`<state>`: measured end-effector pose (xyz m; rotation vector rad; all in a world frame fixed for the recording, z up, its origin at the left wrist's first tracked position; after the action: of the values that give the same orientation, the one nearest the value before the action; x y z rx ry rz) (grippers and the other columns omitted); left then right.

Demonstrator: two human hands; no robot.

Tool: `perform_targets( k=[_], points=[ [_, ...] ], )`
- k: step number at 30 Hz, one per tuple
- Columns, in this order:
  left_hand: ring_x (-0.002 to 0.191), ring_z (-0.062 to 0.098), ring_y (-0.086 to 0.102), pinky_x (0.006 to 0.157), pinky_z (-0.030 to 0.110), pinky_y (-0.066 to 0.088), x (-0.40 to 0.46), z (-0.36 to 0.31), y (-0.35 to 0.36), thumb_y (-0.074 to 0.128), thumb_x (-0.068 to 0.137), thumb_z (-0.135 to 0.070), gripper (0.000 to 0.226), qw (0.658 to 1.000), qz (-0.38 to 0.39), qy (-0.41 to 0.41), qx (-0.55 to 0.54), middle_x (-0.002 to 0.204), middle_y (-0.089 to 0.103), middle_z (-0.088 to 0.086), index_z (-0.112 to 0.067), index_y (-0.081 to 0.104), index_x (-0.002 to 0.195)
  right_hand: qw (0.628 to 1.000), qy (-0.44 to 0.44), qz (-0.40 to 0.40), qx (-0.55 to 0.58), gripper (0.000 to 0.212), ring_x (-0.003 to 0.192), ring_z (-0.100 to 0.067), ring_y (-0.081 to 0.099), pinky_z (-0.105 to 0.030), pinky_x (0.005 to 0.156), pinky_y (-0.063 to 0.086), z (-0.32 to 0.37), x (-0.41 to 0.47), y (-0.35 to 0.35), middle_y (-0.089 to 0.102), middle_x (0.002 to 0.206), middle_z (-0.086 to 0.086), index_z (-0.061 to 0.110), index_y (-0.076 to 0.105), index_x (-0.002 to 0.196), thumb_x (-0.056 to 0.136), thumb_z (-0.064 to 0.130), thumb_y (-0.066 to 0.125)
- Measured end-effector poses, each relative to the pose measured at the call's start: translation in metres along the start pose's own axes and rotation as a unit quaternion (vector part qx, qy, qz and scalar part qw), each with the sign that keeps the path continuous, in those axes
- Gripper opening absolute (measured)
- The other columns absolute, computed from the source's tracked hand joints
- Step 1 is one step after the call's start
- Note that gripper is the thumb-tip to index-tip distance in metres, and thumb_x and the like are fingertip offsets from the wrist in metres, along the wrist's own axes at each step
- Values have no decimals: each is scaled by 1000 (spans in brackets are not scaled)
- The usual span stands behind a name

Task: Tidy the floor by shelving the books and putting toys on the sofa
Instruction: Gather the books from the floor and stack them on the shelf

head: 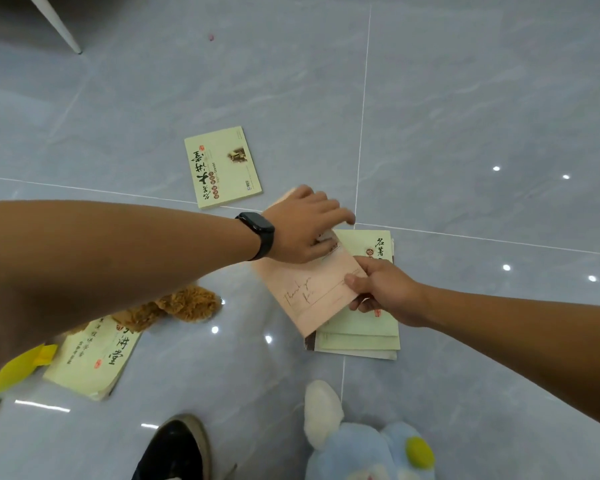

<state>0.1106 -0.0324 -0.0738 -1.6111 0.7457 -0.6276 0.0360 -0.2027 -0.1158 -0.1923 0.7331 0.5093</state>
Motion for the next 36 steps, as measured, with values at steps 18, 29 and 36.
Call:
perform_targets(
  k=[18, 29, 36],
  points=[
    [93, 23, 74, 75, 39, 61, 5, -2, 16, 56, 102, -31, 27, 549, 15, -454, -701, 106, 76, 5, -19, 59, 126, 984, 48, -162, 61, 40, 93, -22, 66, -40, 81, 58, -17, -9, -31, 67, 115, -3, 24, 49, 132, 101, 50, 52],
    [97, 27, 65, 83, 39, 55, -50, 75, 34, 68, 90, -33, 41, 745, 19, -551, -376, 113, 64, 8, -19, 51, 125, 952, 111, -225, -175, 35, 96, -24, 66, -37, 75, 60, -40, 7, -44, 62, 121, -6, 18, 53, 126, 93, 27, 60],
    [96, 30, 59, 80, 40, 56, -103, 147, 19, 62, 95, -33, 51, 695, 28, -651, -303, 118, 57, 8, -13, 44, 138, 916, 213, -267, -210, 98, 127, -34, 48, -44, 102, 44, -51, 22, -40, 40, 141, -17, 9, 28, 144, 75, 45, 86]
  ],
)
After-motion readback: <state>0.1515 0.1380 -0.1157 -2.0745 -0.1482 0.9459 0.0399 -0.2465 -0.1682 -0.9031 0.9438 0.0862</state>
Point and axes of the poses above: each hand's wrist, its own x-axis towards the middle knuckle, its own y-axis out of the palm, z = x × y, the point moved 4 cm from there along x, towards the middle knuckle
